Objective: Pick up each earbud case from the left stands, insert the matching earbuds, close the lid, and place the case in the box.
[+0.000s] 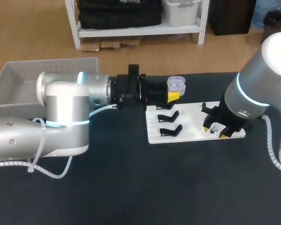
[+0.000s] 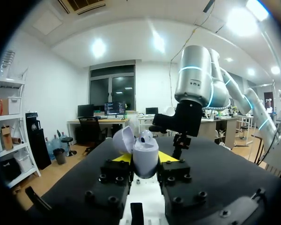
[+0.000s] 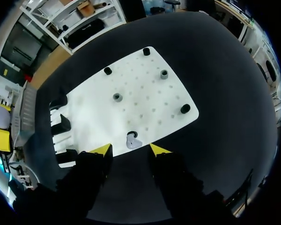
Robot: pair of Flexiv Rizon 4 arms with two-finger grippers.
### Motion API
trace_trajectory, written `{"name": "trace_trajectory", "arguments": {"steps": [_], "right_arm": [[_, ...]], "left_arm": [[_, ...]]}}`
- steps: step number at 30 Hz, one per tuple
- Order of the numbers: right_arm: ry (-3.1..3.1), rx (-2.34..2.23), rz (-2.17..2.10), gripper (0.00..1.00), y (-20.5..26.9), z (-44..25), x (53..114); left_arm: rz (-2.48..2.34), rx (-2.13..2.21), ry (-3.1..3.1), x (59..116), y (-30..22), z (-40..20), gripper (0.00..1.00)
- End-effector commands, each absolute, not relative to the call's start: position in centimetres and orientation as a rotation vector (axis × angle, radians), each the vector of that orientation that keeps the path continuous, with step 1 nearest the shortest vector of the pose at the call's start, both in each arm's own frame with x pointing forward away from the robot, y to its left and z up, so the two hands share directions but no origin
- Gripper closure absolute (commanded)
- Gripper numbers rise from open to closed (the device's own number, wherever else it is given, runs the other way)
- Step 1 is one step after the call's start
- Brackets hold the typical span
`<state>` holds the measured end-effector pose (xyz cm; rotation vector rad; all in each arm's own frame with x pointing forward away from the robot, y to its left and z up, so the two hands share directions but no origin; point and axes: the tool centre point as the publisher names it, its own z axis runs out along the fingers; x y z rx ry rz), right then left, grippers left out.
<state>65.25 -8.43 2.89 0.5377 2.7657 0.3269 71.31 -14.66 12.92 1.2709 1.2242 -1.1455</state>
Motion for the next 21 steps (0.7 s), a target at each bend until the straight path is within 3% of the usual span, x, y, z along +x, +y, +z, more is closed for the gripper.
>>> {"name": "trace_trajectory", "arguments": {"steps": [1, 8, 11, 21], "right_arm": [[2.775, 0.532, 0.322, 0.54, -8.48, 2.53, 65.79], [2.781, 0.526, 0.318, 0.56, -8.51, 2.09, 65.96], [2.779, 0.532, 0.315, 0.63, -8.57, 1.93, 66.08], [2.779, 0.536, 0.313, 0.68, -8.55, 1.87, 66.13]], "left_arm": [[-1.138, 1.263, 1.221, 71.08, -14.68, 12.82, 1.00], [-1.138, 1.263, 1.221, 71.08, -14.68, 12.82, 1.00], [-1.138, 1.263, 1.221, 71.08, -14.68, 12.82, 1.00], [-1.138, 1.263, 1.221, 71.08, -14.68, 12.82, 1.00]]}}
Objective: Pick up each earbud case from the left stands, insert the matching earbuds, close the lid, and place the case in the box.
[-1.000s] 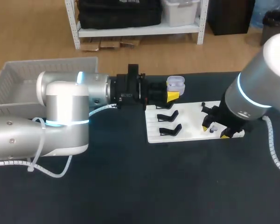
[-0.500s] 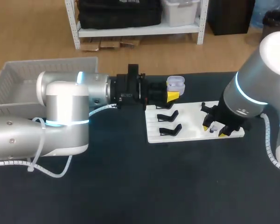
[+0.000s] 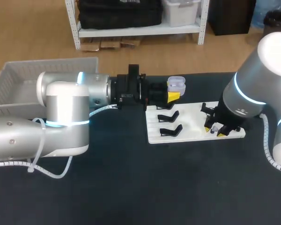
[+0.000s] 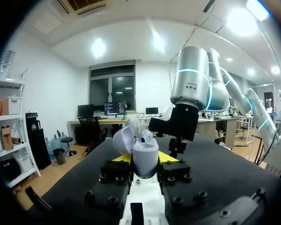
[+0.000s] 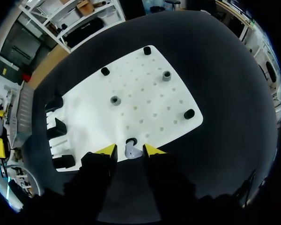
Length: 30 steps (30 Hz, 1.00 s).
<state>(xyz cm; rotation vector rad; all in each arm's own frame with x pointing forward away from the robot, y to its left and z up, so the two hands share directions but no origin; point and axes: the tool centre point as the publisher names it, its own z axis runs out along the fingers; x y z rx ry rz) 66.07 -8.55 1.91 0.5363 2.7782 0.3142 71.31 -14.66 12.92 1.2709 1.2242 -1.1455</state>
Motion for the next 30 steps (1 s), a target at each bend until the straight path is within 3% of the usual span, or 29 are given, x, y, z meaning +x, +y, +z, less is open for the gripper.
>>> {"name": "trace_trajectory", "arguments": {"steps": [1, 11, 15, 22, 25, 26, 30], "right_arm": [[2.779, 0.537, 0.312, 0.68, -8.55, 1.87, 66.13], [2.774, 0.549, 0.298, 0.68, -9.01, 1.83, 66.28], [2.771, 0.550, 0.297, 0.76, -9.02, 1.89, 66.31], [2.777, 0.546, 0.291, 0.79, -8.91, 1.83, 66.16], [2.778, 0.546, 0.286, 0.90, -8.75, 1.85, 65.99], [2.778, 0.546, 0.284, 1.00, -8.75, 1.84, 66.00], [2.779, 0.550, 0.275, 1.00, -8.82, 2.07, 65.99]], "left_arm": [[-1.138, 1.263, 1.221, 71.08, -14.68, 12.82, 1.00], [-1.138, 1.263, 1.221, 71.08, -14.68, 12.82, 1.00], [-1.138, 1.263, 1.221, 71.08, -14.68, 12.82, 1.00], [-1.138, 1.263, 1.221, 71.08, -14.68, 12.82, 1.00], [-1.138, 1.263, 1.221, 71.08, -14.68, 12.82, 1.00], [-1.138, 1.263, 1.221, 71.08, -14.68, 12.82, 1.00], [-1.138, 1.263, 1.221, 71.08, -14.68, 12.82, 1.00]]}}
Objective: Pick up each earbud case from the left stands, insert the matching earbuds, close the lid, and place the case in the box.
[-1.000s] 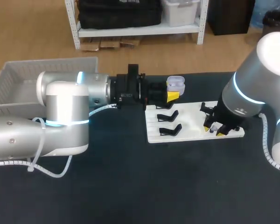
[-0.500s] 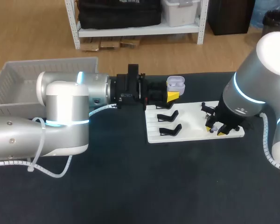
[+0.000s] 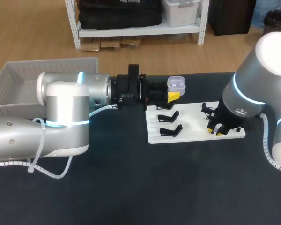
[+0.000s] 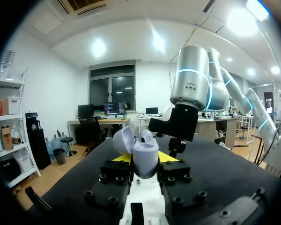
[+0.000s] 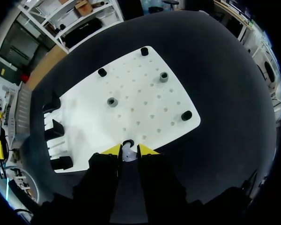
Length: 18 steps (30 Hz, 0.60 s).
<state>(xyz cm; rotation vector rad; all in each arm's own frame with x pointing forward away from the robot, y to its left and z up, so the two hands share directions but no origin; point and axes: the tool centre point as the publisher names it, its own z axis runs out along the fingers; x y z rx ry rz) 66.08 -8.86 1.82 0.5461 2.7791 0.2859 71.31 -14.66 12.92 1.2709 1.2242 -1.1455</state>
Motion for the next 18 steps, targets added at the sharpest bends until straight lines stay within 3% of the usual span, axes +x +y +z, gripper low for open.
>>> {"name": "trace_trajectory", "arguments": {"steps": [1, 10, 18], "right_arm": [[2.780, 0.550, 0.272, 1.00, -8.9, 2.3, 66.0], [2.852, 0.506, 0.234, 1.00, -9.0, 7.3, 65.2], [3.048, 0.202, 0.254, 1.00, -7.1, 14.0, 63.1]], "left_arm": [[-1.138, 1.263, 1.221, 71.1, -14.7, 12.8, 1.00], [-1.138, 1.263, 1.221, 71.1, -14.7, 12.8, 1.00], [-1.138, 1.263, 1.221, 71.1, -14.7, 12.8, 1.00]]}}
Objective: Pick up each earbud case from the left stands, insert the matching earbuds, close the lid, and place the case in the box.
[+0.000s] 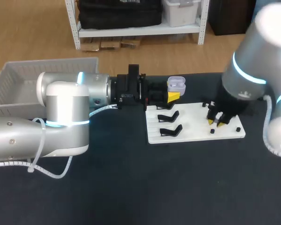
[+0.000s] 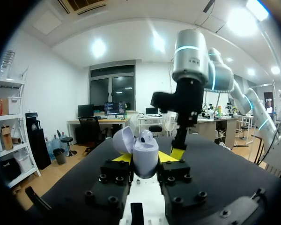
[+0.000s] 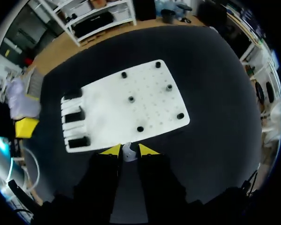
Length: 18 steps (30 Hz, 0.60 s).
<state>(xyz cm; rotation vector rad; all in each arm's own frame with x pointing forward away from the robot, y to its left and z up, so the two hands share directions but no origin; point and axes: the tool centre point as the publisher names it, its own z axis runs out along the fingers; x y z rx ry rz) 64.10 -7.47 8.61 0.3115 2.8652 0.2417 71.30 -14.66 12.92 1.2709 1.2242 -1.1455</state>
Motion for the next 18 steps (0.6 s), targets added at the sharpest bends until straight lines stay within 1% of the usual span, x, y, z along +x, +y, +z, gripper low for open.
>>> {"name": "trace_trajectory", "arguments": {"steps": [1, 10, 18], "right_arm": [[3.060, 0.142, 0.246, 1.00, -6.7, 14.7, 62.9], [3.045, -0.336, 0.288, 1.00, -3.2, 20.4, 62.2], [2.973, -0.599, 0.298, 1.00, -0.2, 22.3, 63.2]], "left_arm": [[-1.138, 1.263, 1.221, 71.1, -14.7, 12.8, 1.00], [-1.138, 1.263, 1.221, 71.1, -14.7, 12.8, 1.00], [-1.138, 1.263, 1.221, 71.1, -14.7, 12.8, 1.00]]}}
